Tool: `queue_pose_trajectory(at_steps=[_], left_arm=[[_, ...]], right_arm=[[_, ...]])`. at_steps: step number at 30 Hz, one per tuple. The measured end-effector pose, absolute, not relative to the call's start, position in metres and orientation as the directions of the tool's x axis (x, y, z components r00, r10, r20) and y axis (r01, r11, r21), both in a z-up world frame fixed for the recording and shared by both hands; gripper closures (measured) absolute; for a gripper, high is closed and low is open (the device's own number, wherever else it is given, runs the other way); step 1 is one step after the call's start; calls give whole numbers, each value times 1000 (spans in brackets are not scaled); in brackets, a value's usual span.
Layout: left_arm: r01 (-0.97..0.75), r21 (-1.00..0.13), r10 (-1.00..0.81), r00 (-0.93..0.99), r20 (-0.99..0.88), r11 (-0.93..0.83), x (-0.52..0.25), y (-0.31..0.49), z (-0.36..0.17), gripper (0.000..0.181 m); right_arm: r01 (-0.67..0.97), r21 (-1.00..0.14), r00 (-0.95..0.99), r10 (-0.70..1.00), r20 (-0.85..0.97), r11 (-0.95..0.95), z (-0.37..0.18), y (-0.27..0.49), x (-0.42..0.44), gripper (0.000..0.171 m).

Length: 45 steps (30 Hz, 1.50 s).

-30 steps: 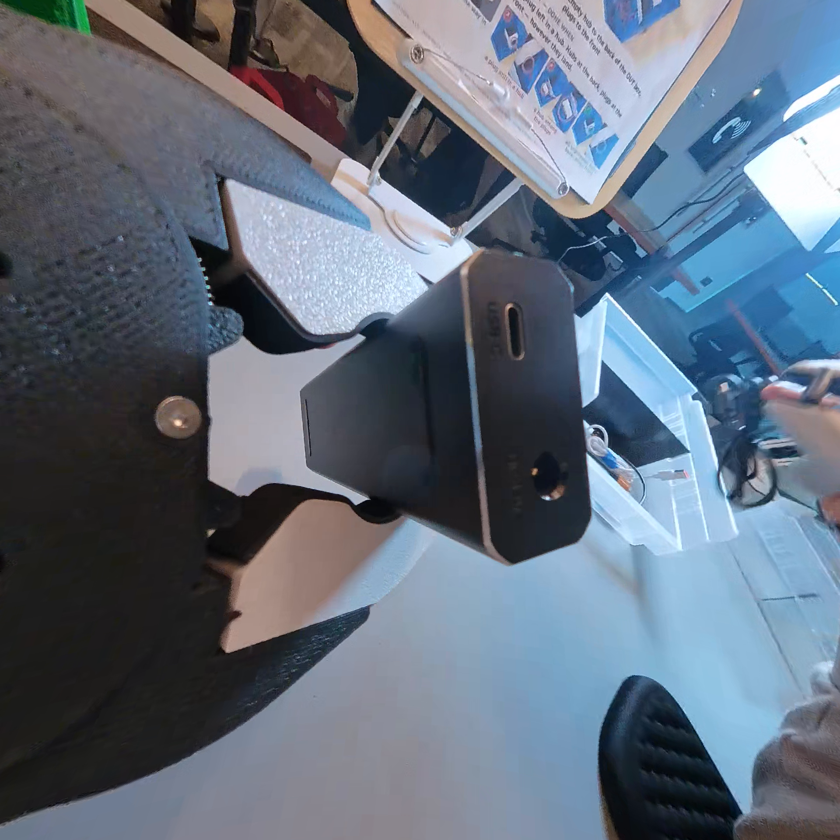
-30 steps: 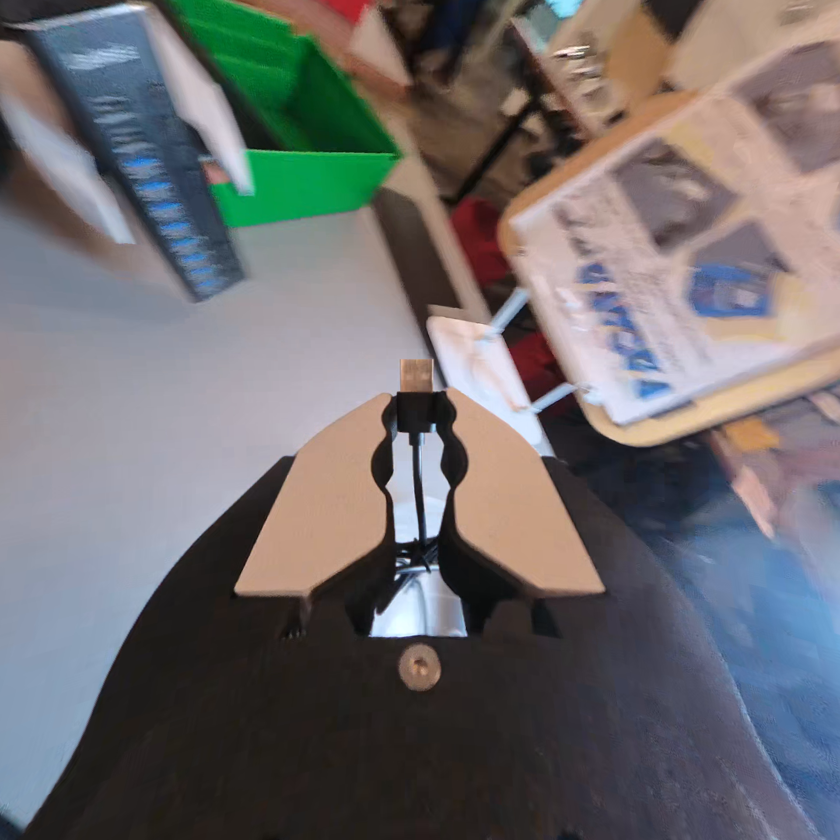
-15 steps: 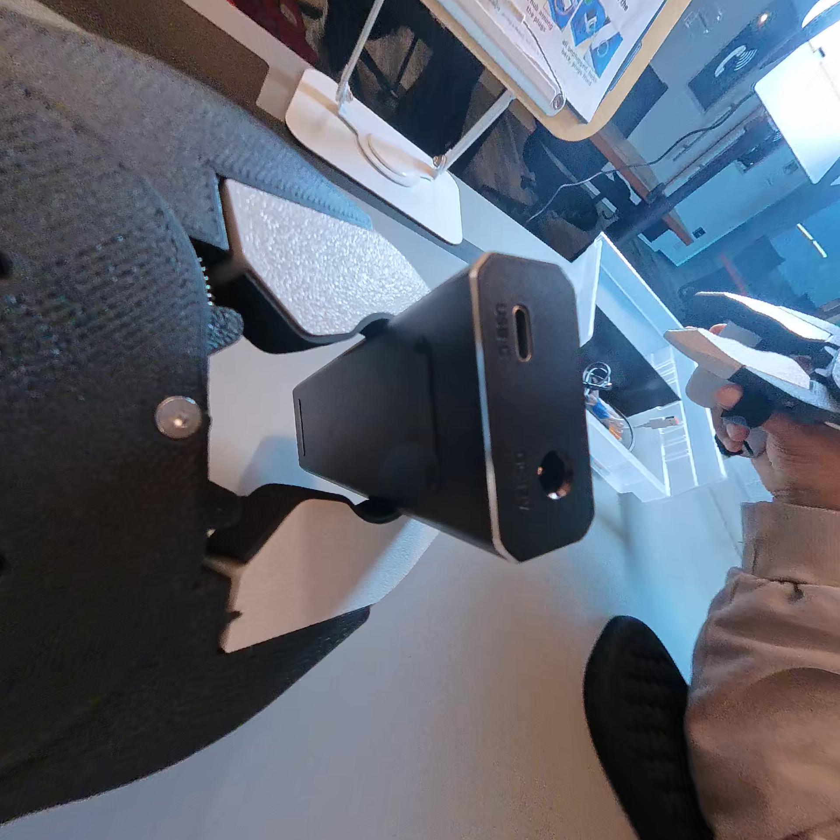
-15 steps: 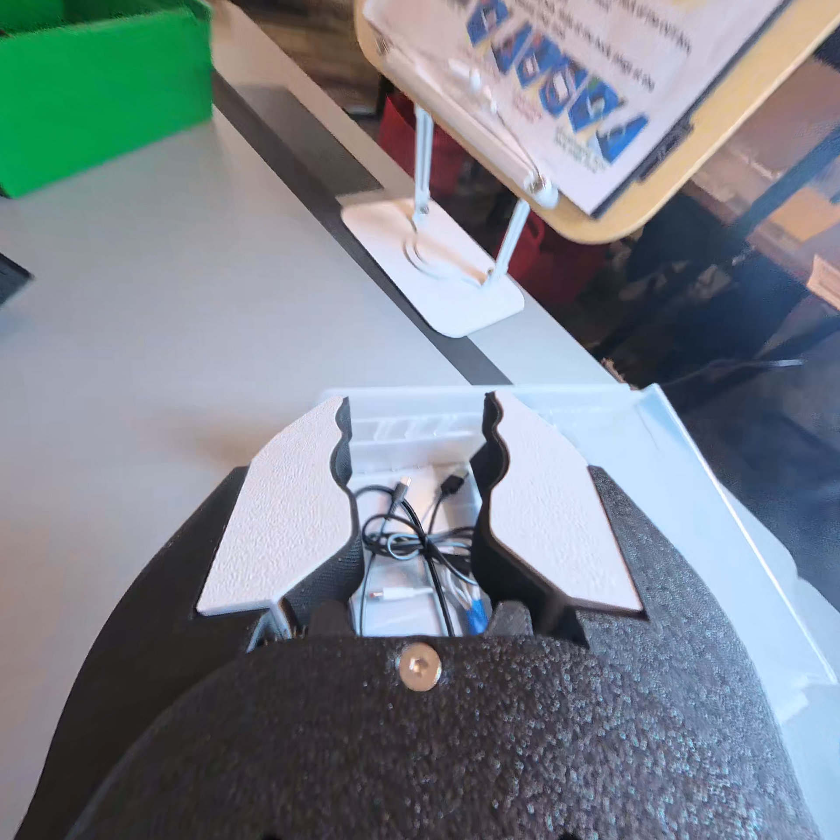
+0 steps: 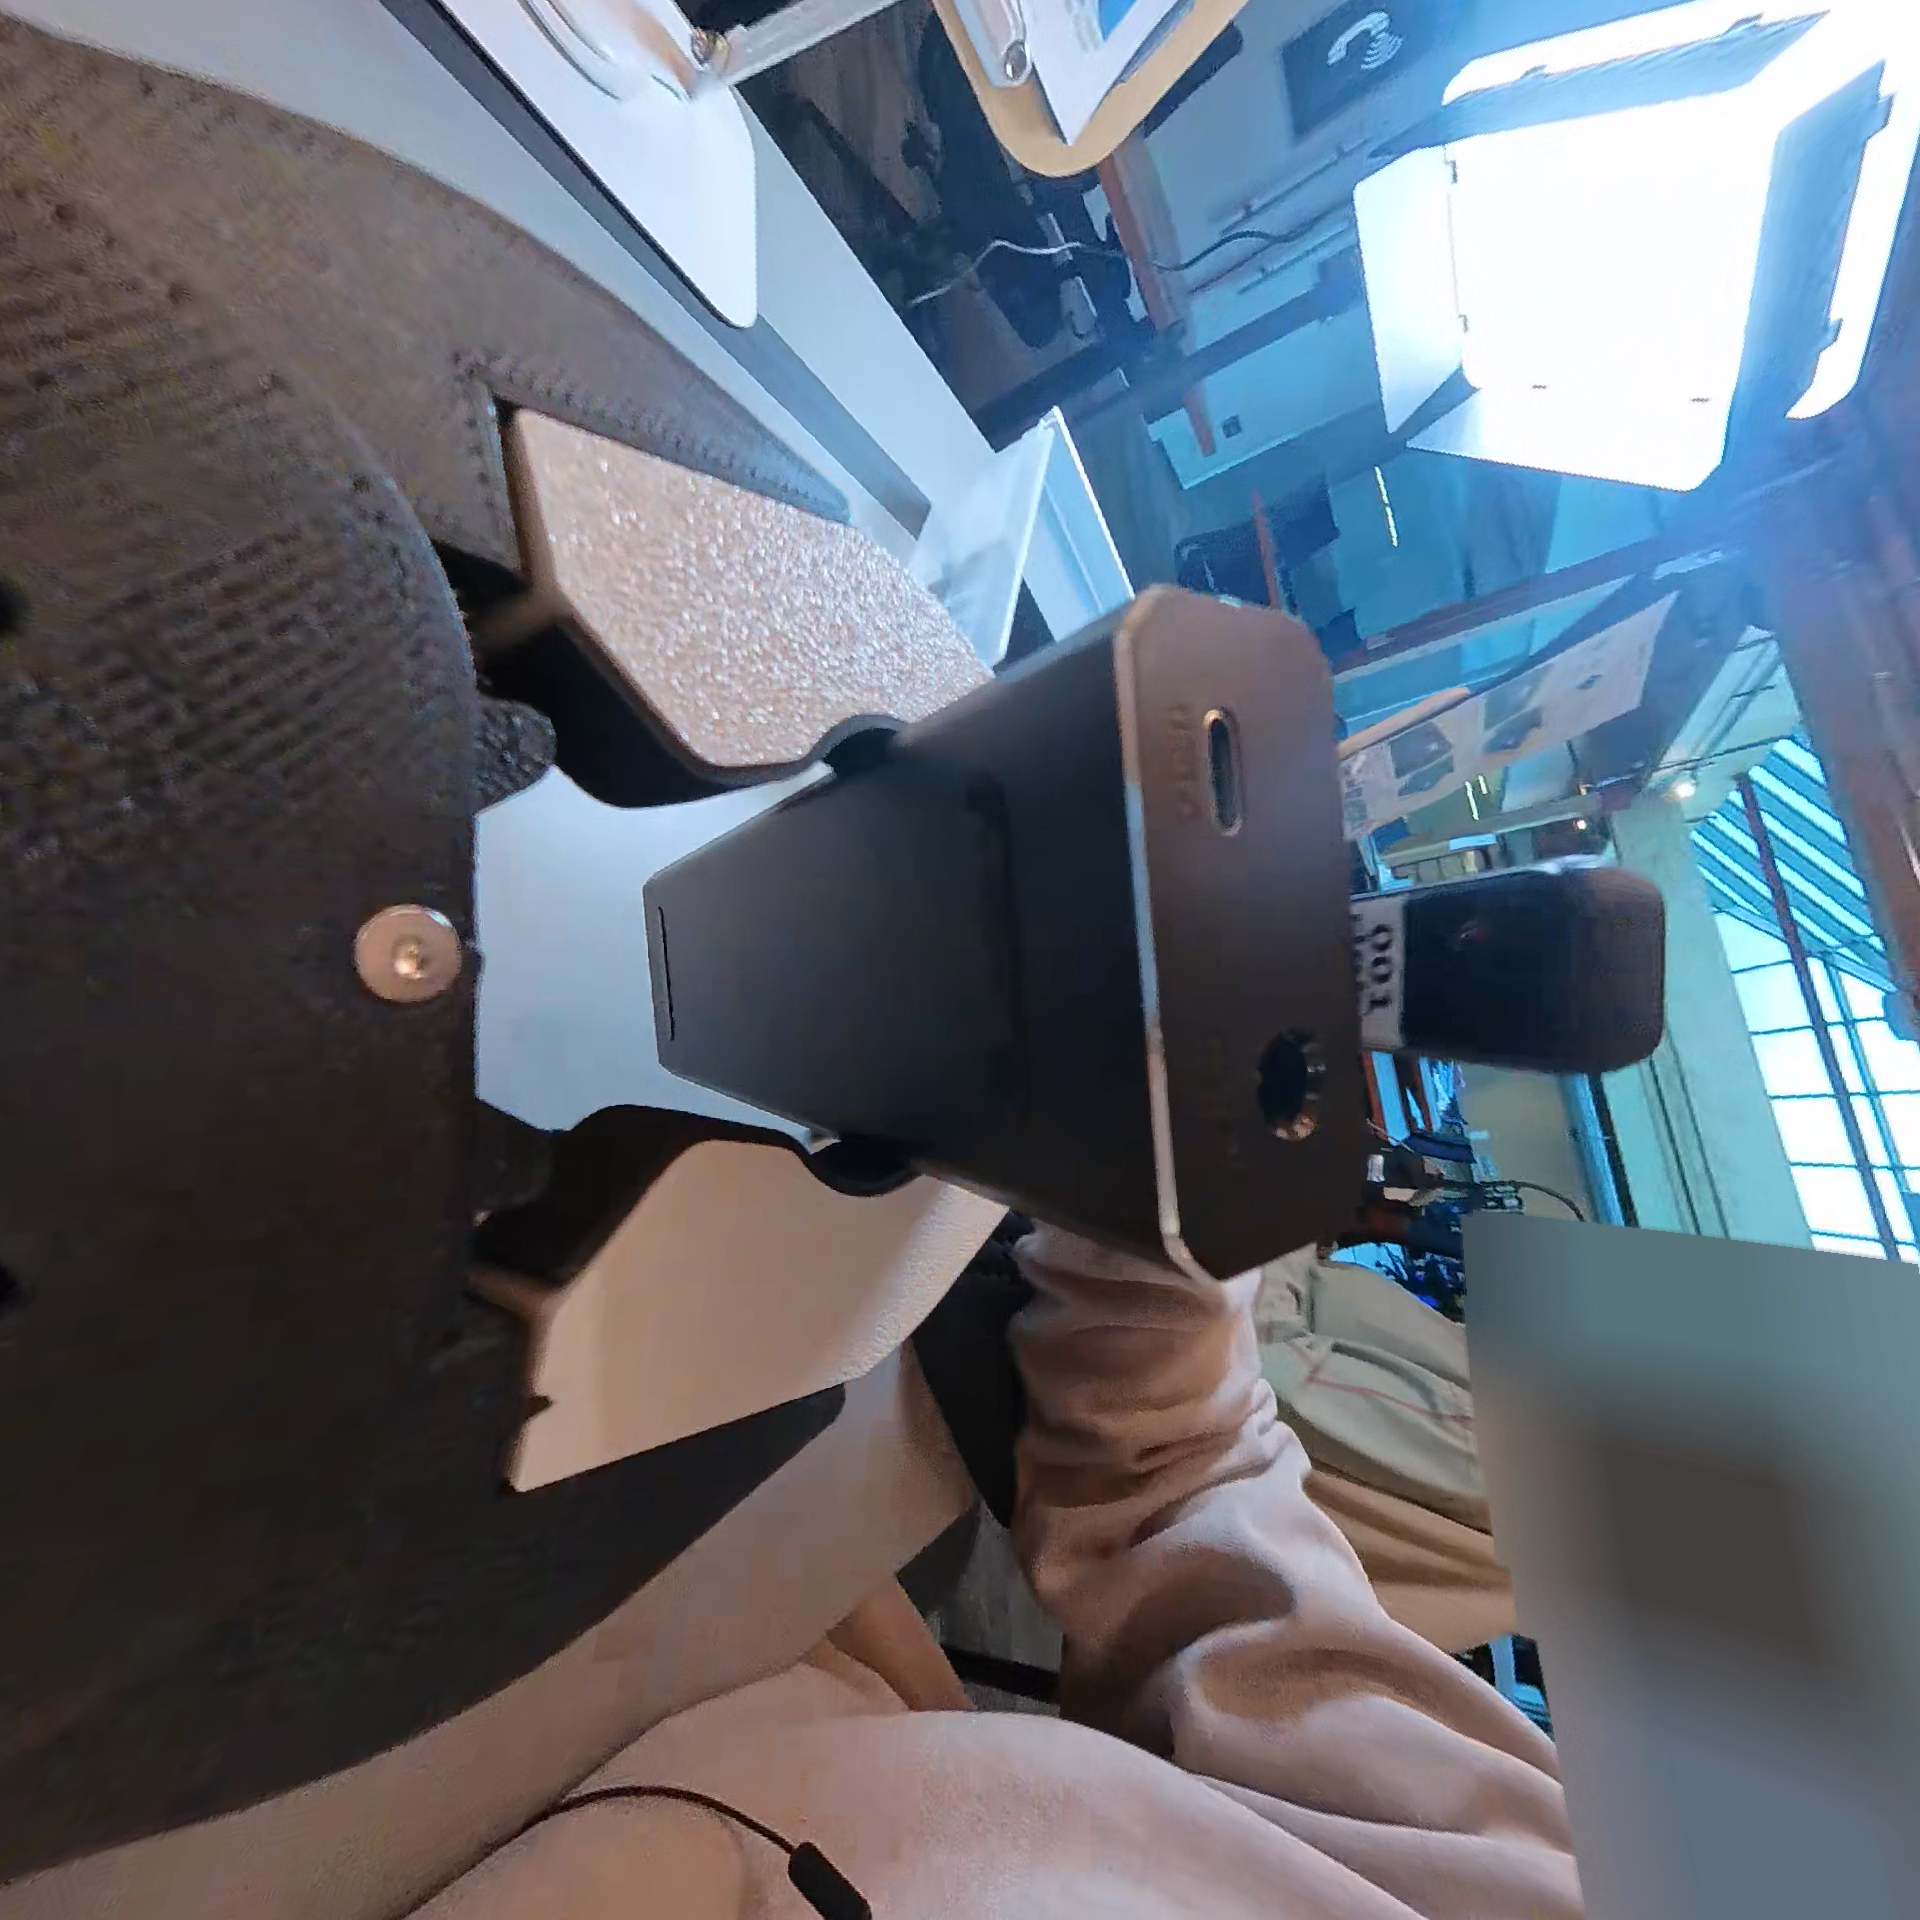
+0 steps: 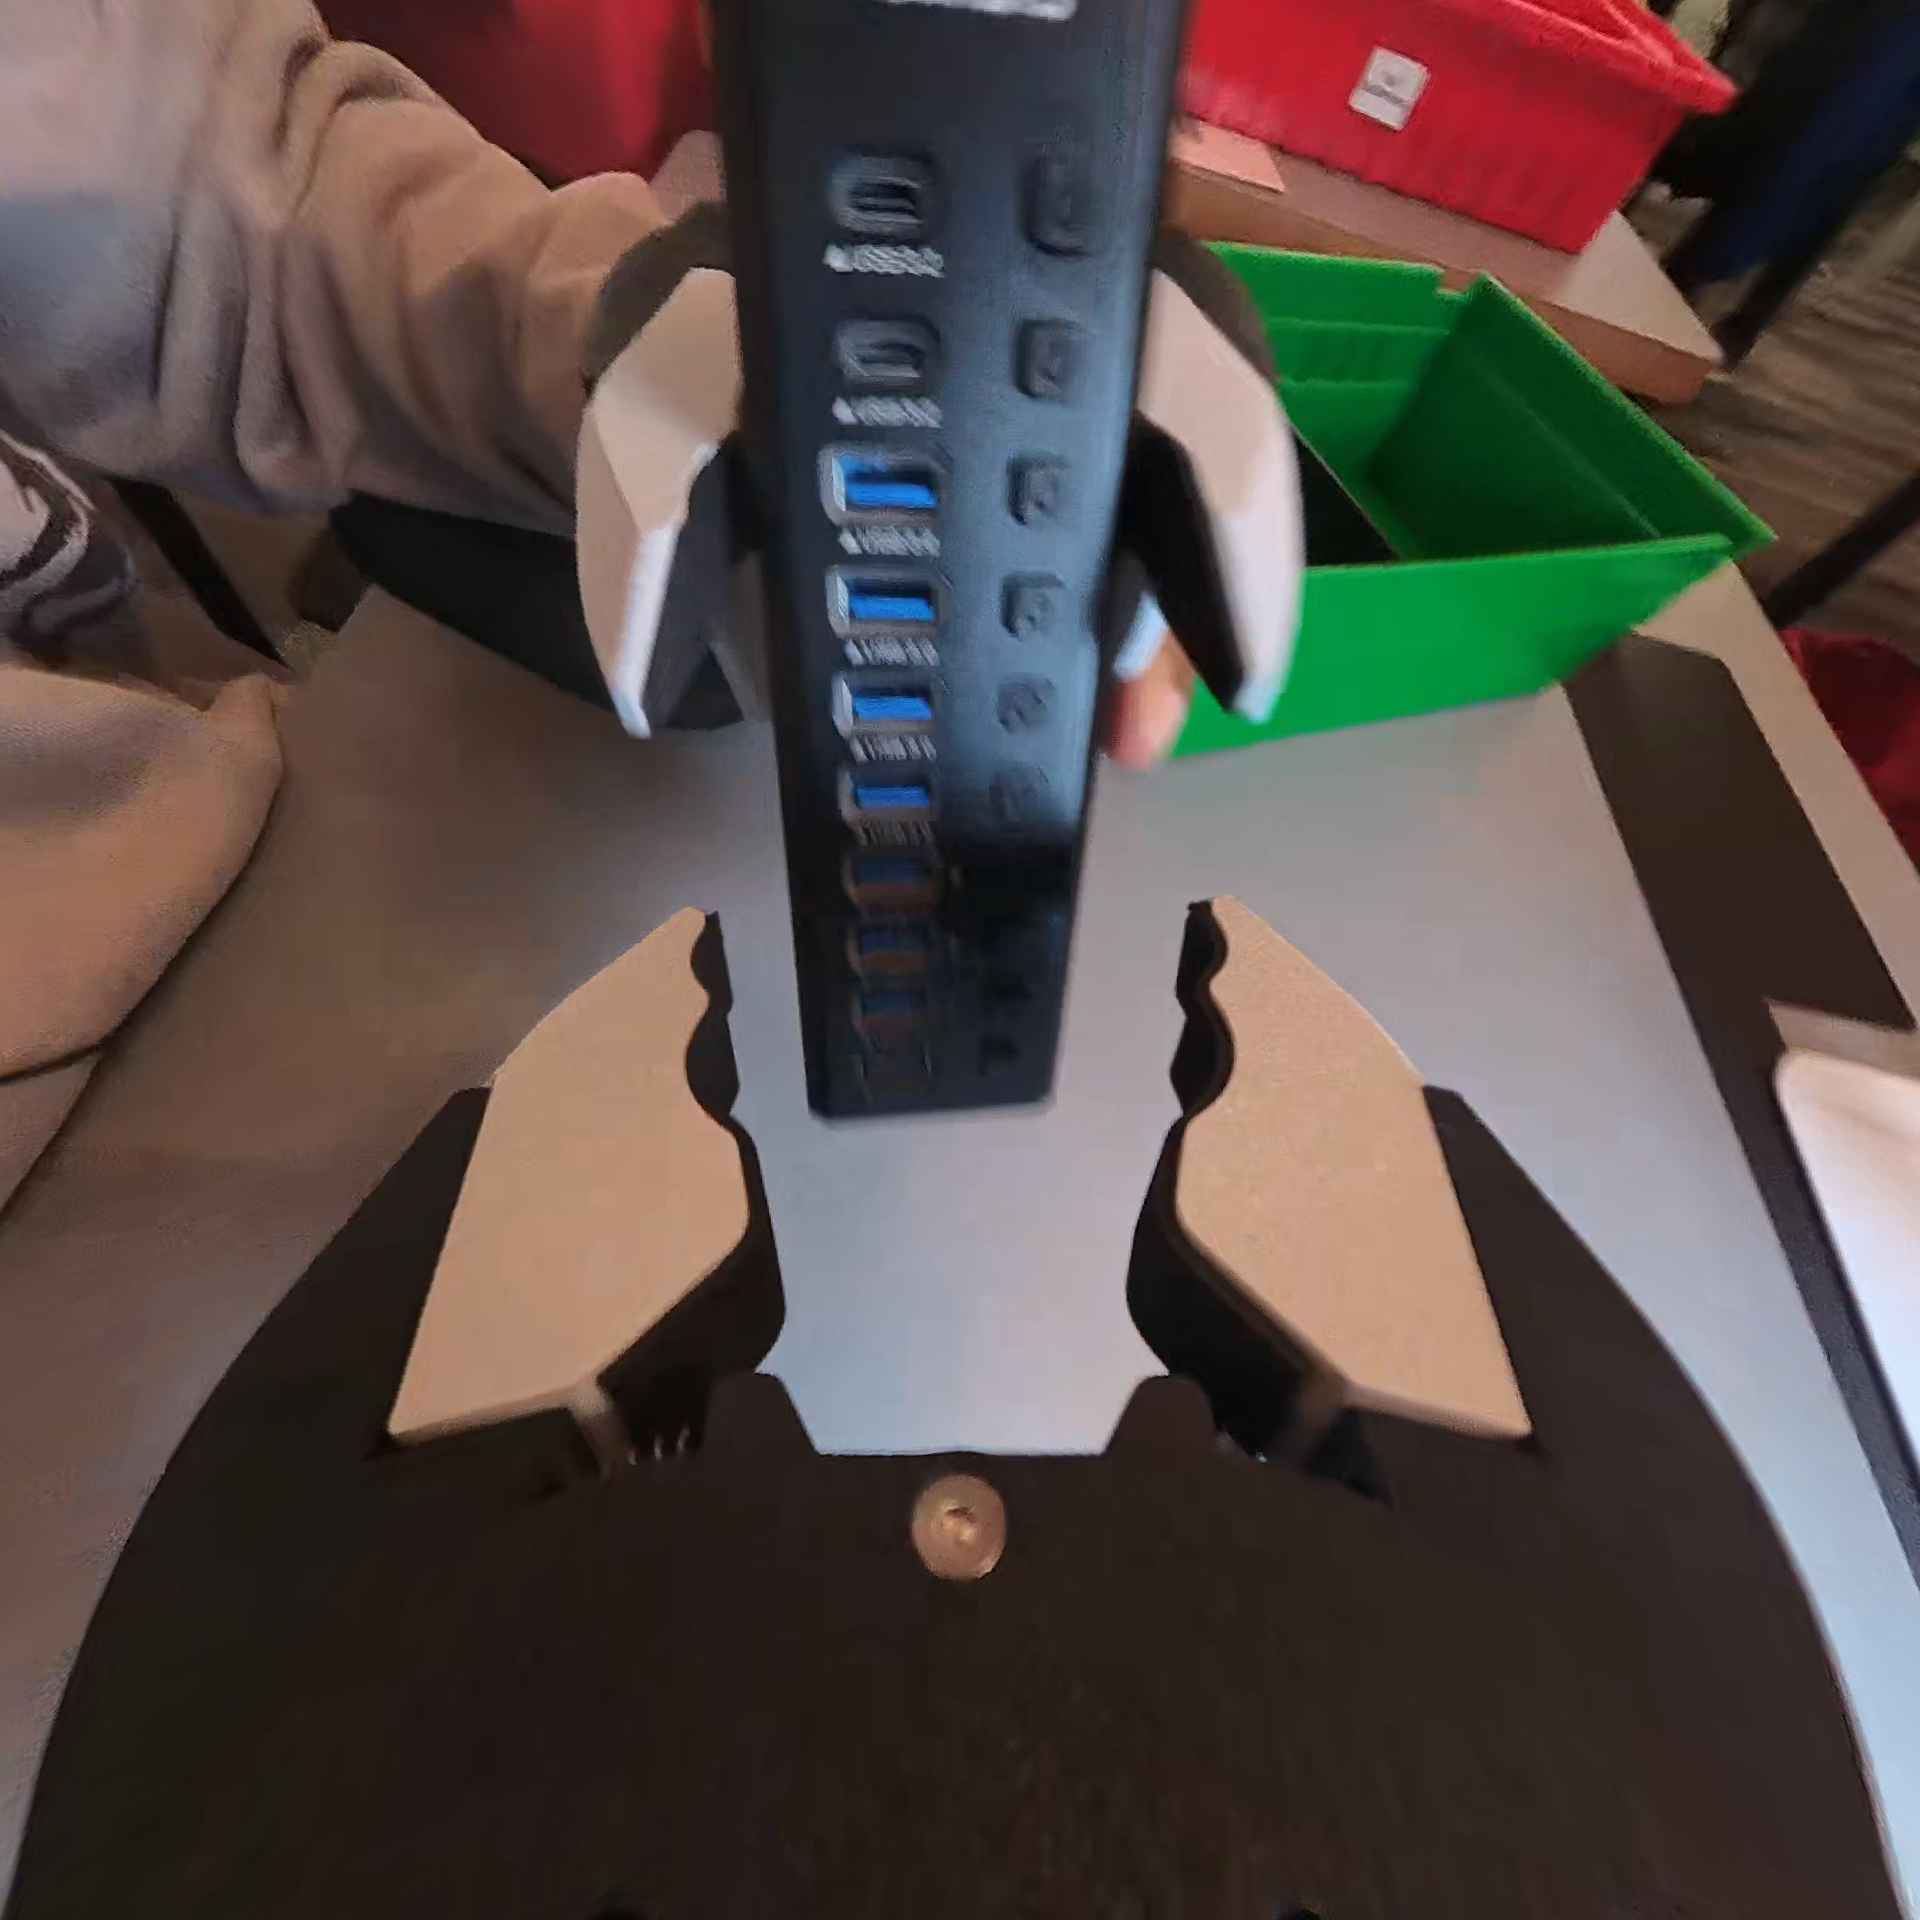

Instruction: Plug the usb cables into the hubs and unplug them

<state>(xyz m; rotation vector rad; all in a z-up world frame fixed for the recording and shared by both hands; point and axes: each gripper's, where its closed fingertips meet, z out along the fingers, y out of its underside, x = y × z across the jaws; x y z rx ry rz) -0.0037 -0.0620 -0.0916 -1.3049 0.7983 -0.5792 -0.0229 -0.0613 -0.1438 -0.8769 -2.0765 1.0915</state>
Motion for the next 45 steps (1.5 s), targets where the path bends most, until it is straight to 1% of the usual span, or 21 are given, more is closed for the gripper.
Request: queue_pose_trajectory(at_steps=[1,2,3,6,9,10,13,15,17,20,23,25,27,31,35,38,42,45], left_arm=[[-48,-980,-776,604,-183,194,0,-64,-91,110],[-39,-979,-783,595,-183,200,3,-65,-90,110],[-46,-976,-781,592,-199,214,6,-66,-90,110],[-98,-967,-755,608,-244,233,7,-64,-93,109],[-150,-973,-734,639,-230,174,4,-56,-99,109],[-142,-977,-729,651,-212,158,2,-54,-97,109],[-136,-979,-674,710,-205,155,-16,-49,-88,108],[-142,-980,-635,746,-199,139,-30,-47,-88,109],[-123,-986,-617,769,-168,115,-40,-46,-92,109],[-109,-990,-605,784,-139,86,-48,-45,-100,111],[-125,-989,-606,781,-150,83,-47,-45,-102,112],[-149,-986,-609,776,-165,78,-44,-44,-106,113],[-181,-981,-609,772,-184,68,-42,-42,-113,114],[-232,-972,-609,765,-208,40,-41,-38,-128,116],[-232,-972,-612,767,-194,17,-42,-34,-136,118],[-222,-975,-614,770,-176,0,-44,-32,-140,119],[-218,-976,-619,768,-163,-13,-44,-31,-144,120],[-226,-974,-625,763,-166,-17,-42,-31,-147,120]], right_arm=[[240,-865,-592,773,229,441,-145,-74,-29,89],[216,-866,-591,766,252,451,-146,-83,-34,96],[217,-848,-567,769,293,483,-148,-82,-38,109],[231,-821,-571,755,321,523,-149,-76,-35,110],[275,-809,-571,765,297,520,-149,-64,-27,110],[290,-802,-567,769,296,522,-149,-57,-24,110],[348,-803,-504,819,275,484,-139,-18,-12,110],[394,-793,-420,859,293,464,-123,26,0,110],[476,-766,-303,898,318,432,-106,85,17,110],[673,-643,-91,904,418,365,-94,197,57,110],[850,-487,56,883,466,203,-106,297,107,110],[918,-385,107,880,463,91,-124,342,136,110],[950,-312,146,887,439,-2,-147,371,157,110],[975,-207,155,913,377,-80,-191,394,168,110],[985,-148,136,931,338,-90,-219,400,161,110],[988,-129,120,942,315,-83,-231,400,154,110],[995,-70,88,945,315,-70,-238,400,154,111],[992,-90,109,941,321,-84,-234,401,151,109]])
